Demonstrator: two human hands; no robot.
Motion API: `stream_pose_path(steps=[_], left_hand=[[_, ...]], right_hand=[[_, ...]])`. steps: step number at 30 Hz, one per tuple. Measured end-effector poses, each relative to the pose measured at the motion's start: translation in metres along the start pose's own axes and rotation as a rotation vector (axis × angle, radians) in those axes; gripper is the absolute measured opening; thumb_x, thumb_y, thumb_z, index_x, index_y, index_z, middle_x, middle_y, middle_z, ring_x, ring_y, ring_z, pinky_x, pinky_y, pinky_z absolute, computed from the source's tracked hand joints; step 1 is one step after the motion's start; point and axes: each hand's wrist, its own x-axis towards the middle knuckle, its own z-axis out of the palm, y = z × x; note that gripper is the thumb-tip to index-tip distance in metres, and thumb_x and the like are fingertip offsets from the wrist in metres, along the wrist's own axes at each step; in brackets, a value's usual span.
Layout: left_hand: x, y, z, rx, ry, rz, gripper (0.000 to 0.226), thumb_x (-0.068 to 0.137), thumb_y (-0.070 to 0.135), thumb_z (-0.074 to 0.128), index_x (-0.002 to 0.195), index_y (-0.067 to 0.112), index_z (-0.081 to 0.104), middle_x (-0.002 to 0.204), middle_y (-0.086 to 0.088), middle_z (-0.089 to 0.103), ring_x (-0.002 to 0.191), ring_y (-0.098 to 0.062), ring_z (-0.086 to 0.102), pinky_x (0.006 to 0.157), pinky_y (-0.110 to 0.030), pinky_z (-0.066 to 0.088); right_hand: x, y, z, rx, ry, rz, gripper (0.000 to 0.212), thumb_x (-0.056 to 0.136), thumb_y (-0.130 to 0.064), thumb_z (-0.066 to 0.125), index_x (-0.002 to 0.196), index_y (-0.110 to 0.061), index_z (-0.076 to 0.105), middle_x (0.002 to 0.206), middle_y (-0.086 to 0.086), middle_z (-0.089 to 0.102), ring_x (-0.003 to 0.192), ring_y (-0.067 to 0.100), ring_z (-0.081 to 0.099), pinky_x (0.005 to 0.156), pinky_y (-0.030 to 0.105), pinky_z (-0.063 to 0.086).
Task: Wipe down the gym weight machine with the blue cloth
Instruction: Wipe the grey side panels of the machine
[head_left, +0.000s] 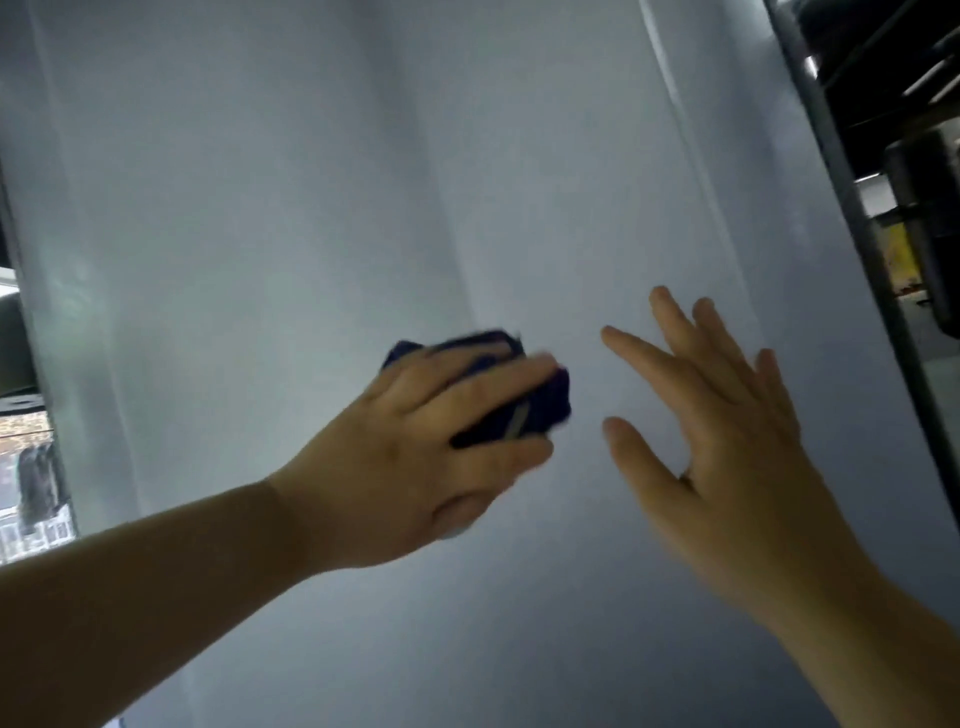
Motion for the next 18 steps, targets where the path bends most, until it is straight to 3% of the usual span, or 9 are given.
stream_pose_path(steps=[1,3,6,9,10,12,15,16,18], left_hand=[[0.004,-0.006,-0.002,0.019,-0.050,0.092,0.030,0.095,0.025,0.053,0.125,0.028,0.049,0.150,-0.008,0.034,0.132,-0.034,0.042,0.110,-0.046,0.033],[0.015,-0.022,-0.008,0.079,-0.051,0.067,0.034,0.094,0.024,0.051,0.127,0.029,0.048,0.149,-0.008,0.037,0.131,-0.032,0.043,0.113,-0.045,0.029],[0.037,-0.045,-0.021,0.123,0.142,-0.285,0.030,0.100,0.025,0.047,0.129,0.023,0.053,0.148,-0.014,0.043,0.131,-0.039,0.043,0.113,-0.051,0.030],[0.054,-0.041,-0.021,-0.019,0.258,-0.602,0.032,0.098,0.029,0.050,0.126,0.018,0.058,0.147,-0.012,0.042,0.128,-0.037,0.042,0.105,-0.040,0.036],[0.054,-0.030,-0.015,-0.028,0.237,-0.550,0.032,0.096,0.034,0.052,0.123,0.018,0.059,0.147,-0.012,0.042,0.127,-0.038,0.043,0.105,-0.042,0.037],[0.044,-0.002,0.000,-0.038,0.112,-0.218,0.030,0.095,0.042,0.055,0.118,0.023,0.056,0.146,-0.012,0.043,0.126,-0.039,0.046,0.107,-0.052,0.037],[0.038,0.010,0.006,-0.049,-0.087,0.221,0.018,0.099,0.033,0.054,0.117,0.029,0.053,0.143,-0.007,0.048,0.124,-0.031,0.050,0.113,-0.045,0.033],[0.045,0.003,0.004,-0.029,-0.097,0.239,0.018,0.099,0.030,0.053,0.118,0.028,0.053,0.142,-0.008,0.050,0.121,-0.031,0.052,0.111,-0.043,0.034],[0.062,-0.014,-0.001,0.016,-0.003,0.095,0.020,0.100,0.027,0.054,0.118,0.023,0.061,0.136,-0.013,0.057,0.116,-0.036,0.056,0.102,-0.047,0.040]], right_hand=[[0.000,0.003,-0.002,0.002,0.001,0.011,0.056,0.093,-0.051,0.034,0.148,-0.038,0.036,0.164,-0.013,0.011,0.150,0.004,-0.004,0.120,0.030,-0.011],[0.001,0.009,-0.007,0.006,0.015,0.045,0.057,0.092,-0.052,0.033,0.148,-0.040,0.034,0.164,-0.012,0.010,0.150,0.004,-0.005,0.120,0.037,-0.008],[0.004,0.021,-0.016,0.002,0.026,0.115,0.059,0.090,-0.055,0.031,0.147,-0.043,0.032,0.163,-0.014,0.007,0.149,0.001,-0.007,0.119,0.039,-0.007],[0.005,0.033,-0.022,-0.009,0.048,0.176,0.058,0.090,-0.054,0.033,0.148,-0.043,0.032,0.163,-0.016,0.007,0.149,0.001,-0.006,0.119,0.038,-0.008],[0.005,0.035,-0.023,-0.008,0.045,0.187,0.059,0.090,-0.056,0.031,0.148,-0.044,0.031,0.163,-0.015,0.007,0.149,0.002,-0.006,0.118,0.038,-0.008],[0.004,0.038,-0.023,-0.006,0.025,0.197,0.060,0.090,-0.061,0.026,0.149,-0.047,0.026,0.163,-0.016,0.005,0.149,0.001,-0.008,0.117,0.036,-0.009],[0.002,0.038,-0.023,-0.011,-0.004,0.217,0.059,0.092,-0.061,0.024,0.150,-0.050,0.019,0.163,-0.017,0.003,0.148,0.000,-0.009,0.117,0.034,-0.010],[0.002,0.037,-0.024,-0.006,-0.009,0.222,0.059,0.093,-0.060,0.026,0.150,-0.049,0.019,0.163,-0.017,0.003,0.149,0.001,-0.009,0.118,0.035,-0.009],[0.001,0.036,-0.026,0.019,-0.019,0.232,0.059,0.092,-0.057,0.029,0.150,-0.049,0.020,0.163,-0.017,0.003,0.149,0.001,-0.009,0.119,0.037,-0.009]])
